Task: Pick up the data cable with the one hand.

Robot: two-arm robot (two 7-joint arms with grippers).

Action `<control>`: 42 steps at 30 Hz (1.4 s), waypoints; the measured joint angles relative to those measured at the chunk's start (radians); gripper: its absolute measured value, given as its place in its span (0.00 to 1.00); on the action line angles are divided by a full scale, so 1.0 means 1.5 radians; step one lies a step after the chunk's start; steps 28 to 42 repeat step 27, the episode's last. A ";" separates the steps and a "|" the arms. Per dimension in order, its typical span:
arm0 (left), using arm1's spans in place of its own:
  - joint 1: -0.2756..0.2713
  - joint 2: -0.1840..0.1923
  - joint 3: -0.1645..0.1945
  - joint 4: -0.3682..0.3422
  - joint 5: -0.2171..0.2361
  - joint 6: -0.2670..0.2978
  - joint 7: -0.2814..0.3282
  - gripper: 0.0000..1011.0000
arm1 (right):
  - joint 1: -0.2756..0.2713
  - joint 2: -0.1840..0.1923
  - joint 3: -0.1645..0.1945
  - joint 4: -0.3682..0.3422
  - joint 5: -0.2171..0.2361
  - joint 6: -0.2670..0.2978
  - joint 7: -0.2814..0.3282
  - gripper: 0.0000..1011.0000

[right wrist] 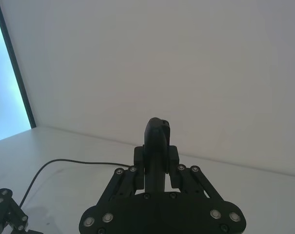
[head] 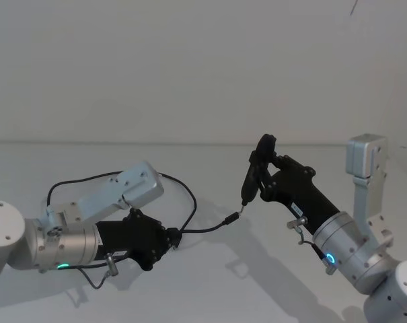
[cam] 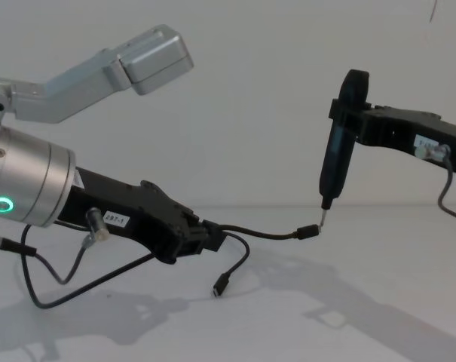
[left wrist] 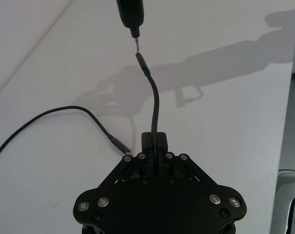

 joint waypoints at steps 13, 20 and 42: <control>0.000 0.000 0.000 0.000 0.000 0.000 0.000 0.04 | 0.010 -0.005 -0.003 0.018 -0.004 -0.006 0.007 0.28; 0.000 0.000 0.000 0.000 0.000 0.000 0.000 0.04 | 0.012 -0.005 -0.004 0.021 -0.005 -0.005 0.008 0.28; 0.000 0.000 0.000 0.000 0.000 0.000 0.000 0.04 | 0.014 -0.005 -0.004 0.023 -0.005 -0.004 0.008 0.28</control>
